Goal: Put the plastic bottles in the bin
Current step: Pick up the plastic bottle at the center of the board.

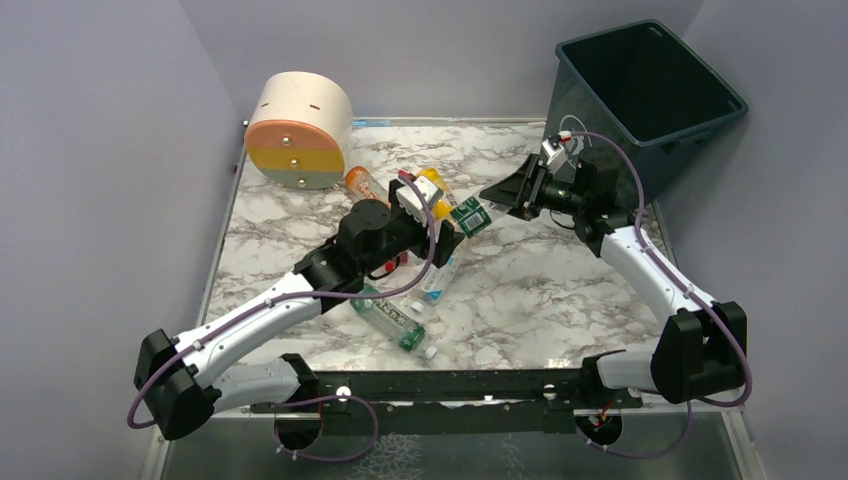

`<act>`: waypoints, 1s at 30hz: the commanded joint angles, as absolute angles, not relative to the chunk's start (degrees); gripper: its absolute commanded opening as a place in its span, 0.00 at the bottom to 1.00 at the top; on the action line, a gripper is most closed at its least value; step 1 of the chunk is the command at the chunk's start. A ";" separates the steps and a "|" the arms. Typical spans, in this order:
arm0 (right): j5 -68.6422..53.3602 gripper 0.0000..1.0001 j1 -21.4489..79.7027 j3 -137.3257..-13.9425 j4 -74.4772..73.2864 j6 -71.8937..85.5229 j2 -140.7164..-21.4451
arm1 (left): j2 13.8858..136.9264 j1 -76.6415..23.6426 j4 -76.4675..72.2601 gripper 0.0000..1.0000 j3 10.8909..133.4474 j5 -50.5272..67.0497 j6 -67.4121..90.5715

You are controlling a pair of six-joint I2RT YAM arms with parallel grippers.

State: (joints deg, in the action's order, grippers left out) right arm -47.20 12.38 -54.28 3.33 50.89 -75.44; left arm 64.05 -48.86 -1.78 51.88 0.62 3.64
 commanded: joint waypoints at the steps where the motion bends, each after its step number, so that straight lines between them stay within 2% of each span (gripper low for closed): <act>1: -45.79 0.53 12.74 -56.25 1.82 49.27 -74.35 | 60.34 -48.71 0.88 0.99 55.63 -1.47 5.86; 16: -39.92 0.53 12.74 -68.79 -6.74 43.87 -74.76 | 52.13 -48.64 6.64 0.99 60.06 -2.75 10.65; 23: -33.39 0.54 12.51 -81.43 -13.25 39.21 -77.18 | 50.43 -48.61 8.02 0.99 61.77 -2.21 10.42; 30: -33.15 0.54 8.26 -92.20 -14.23 38.58 -80.44 | 50.28 -48.67 8.58 0.99 61.16 -2.29 10.20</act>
State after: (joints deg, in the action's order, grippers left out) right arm -35.40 11.05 -86.74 -12.19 40.18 -78.43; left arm 50.94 -48.82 7.64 60.34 -2.22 10.04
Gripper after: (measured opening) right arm 0.656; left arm 0.989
